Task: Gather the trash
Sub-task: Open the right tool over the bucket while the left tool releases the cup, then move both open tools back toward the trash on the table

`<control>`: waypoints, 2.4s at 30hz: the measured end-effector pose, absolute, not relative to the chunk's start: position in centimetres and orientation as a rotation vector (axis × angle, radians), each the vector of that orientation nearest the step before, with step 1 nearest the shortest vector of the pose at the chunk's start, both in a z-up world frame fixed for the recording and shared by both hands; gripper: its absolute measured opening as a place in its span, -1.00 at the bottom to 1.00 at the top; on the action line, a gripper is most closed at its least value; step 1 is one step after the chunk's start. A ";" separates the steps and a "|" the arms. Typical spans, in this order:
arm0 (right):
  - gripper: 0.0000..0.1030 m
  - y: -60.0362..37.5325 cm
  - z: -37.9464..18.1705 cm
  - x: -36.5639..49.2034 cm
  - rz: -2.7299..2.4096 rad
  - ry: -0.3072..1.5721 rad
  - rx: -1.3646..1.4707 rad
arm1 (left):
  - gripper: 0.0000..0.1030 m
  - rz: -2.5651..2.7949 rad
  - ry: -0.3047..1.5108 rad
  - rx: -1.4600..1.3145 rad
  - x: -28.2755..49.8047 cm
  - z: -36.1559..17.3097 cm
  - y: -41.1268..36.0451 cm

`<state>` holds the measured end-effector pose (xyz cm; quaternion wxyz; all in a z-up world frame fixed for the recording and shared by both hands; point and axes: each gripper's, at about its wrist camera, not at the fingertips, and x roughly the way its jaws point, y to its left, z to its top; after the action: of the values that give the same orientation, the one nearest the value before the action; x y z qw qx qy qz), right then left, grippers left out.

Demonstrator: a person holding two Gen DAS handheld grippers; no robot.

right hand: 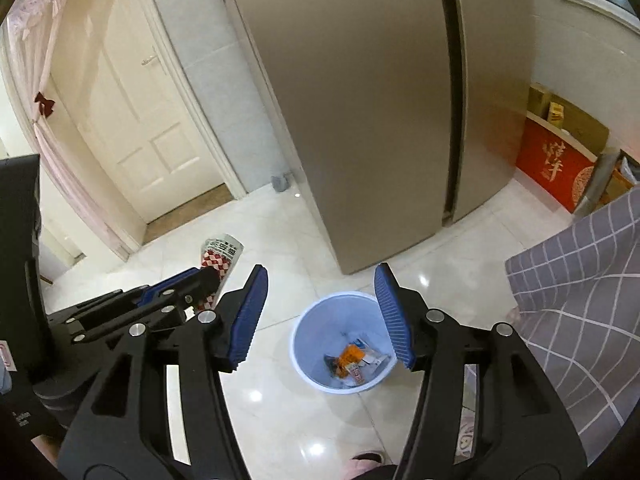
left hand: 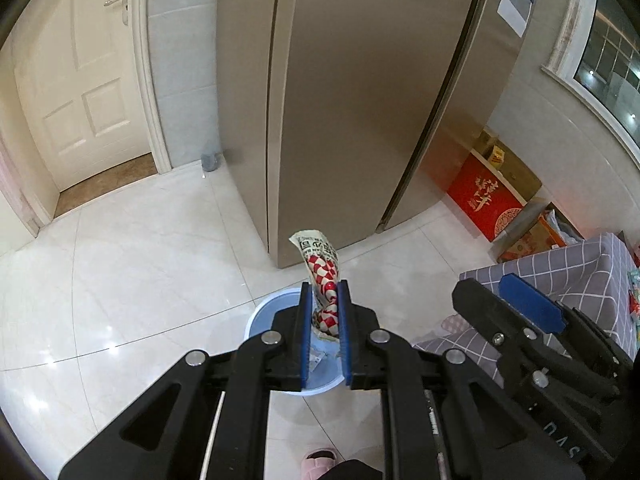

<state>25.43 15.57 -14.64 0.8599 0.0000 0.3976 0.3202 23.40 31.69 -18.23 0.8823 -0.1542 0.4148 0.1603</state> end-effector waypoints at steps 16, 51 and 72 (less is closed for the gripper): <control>0.32 15.1 -14.1 24.9 0.595 0.785 -0.022 | -0.77 0.329 0.867 -0.344 23.9 -18.9 32.5; 0.38 4.7 -9.0 24.3 0.445 0.719 0.028 | 0.29 0.230 0.798 -0.270 24.1 -13.4 22.8; 0.38 -18.2 -5.3 27.1 0.100 0.703 -0.015 | 0.29 -0.213 0.805 0.048 31.2 -12.1 -2.9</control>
<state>27.12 -18.25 -5.30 0.9375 -0.0074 0.3443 0.0490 31.20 -2.93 -12.12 0.9144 0.0232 0.3908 -0.1034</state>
